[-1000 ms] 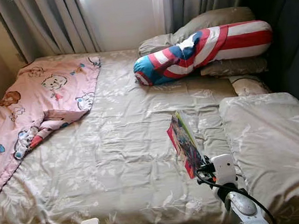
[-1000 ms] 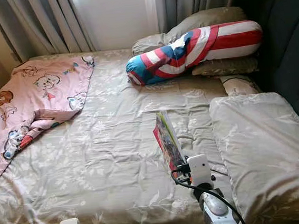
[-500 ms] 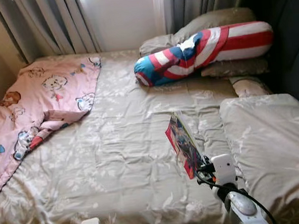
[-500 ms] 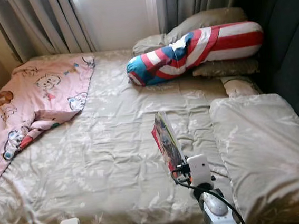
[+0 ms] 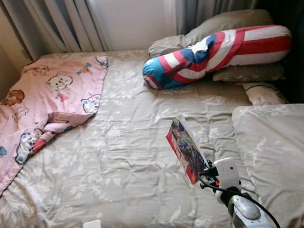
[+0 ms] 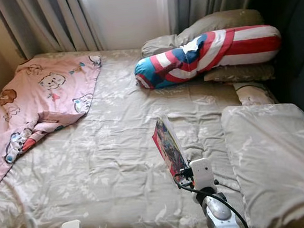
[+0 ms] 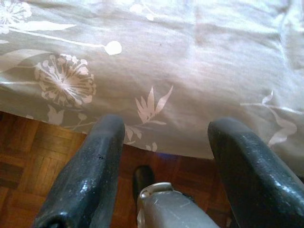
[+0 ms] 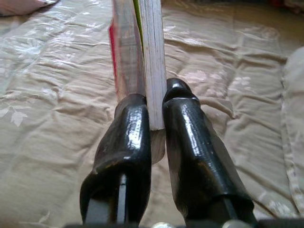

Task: Clean up the room

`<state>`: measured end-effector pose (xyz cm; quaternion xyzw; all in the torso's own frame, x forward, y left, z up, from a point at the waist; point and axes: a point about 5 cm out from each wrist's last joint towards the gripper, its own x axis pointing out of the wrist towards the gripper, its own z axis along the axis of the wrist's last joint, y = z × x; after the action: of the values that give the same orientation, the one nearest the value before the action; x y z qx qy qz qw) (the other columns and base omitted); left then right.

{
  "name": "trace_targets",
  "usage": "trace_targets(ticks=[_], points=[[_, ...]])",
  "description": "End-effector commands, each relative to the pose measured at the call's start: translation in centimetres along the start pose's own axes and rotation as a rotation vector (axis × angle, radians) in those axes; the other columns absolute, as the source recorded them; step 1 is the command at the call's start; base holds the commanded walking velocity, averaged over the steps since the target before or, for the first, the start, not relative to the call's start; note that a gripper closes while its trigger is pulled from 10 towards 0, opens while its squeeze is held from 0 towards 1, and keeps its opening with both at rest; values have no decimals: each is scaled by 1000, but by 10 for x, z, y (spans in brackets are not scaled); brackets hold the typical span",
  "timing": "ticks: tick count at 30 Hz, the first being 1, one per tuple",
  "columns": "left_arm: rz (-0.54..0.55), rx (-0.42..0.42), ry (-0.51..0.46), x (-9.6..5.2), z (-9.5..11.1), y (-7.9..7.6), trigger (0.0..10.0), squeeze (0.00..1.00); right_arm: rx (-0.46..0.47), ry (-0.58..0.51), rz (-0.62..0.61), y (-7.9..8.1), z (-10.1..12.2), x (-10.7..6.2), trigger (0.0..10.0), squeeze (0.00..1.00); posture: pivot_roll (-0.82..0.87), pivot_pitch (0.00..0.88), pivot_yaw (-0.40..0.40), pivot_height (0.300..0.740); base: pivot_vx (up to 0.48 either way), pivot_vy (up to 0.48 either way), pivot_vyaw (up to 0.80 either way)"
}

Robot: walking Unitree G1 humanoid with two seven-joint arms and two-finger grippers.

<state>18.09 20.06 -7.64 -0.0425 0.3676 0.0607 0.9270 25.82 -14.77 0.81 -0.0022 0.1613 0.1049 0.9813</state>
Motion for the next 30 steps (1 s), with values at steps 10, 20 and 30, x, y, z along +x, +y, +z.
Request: trace_targets(ticks=[10, 20, 30], points=[[-20, 22, -81, 2, 15, 5, 10000, 0, 7, -50, -20, -2, 9, 3, 10000, 0, -23, 9, -3, 717, 0, 0, 0], [-67, 50, -357, 4, 68, 3, 10000, 0, 151, -54, -153, -14, 7, 2, 10000, 0, -22, 15, -1, 717, 0, 0, 0], [-71, 49, -569, -5, 106, 3, 10000, 0, 293, -89, -273, -28, 11, 2, 10000, 0, -26, 16, 2, 717, 0, 0, 0]])
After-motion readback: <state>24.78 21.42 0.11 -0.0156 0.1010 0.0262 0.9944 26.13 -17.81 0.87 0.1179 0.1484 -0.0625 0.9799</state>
